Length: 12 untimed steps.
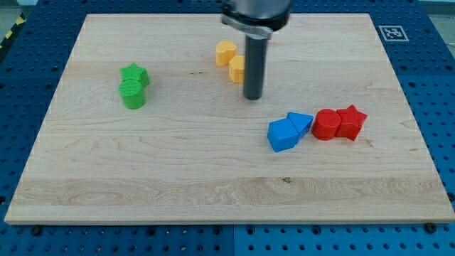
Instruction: Move the hexagon close to the green star
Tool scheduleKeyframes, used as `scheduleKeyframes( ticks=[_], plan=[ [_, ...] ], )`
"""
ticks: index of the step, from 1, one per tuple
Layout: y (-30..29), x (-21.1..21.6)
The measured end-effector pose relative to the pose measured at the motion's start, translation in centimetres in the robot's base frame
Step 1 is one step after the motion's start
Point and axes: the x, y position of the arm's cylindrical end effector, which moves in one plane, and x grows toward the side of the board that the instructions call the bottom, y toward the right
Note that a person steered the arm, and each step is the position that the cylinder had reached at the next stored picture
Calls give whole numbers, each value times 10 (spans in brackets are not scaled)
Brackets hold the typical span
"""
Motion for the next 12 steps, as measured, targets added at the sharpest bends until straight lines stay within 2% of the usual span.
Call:
scheduleKeyframes(
  ticks=[2,3,5,10,12],
  plan=[
    [13,-33],
    [-20,-40],
    [3,-48],
    [1,-49],
    [-28,-68]
  ],
)
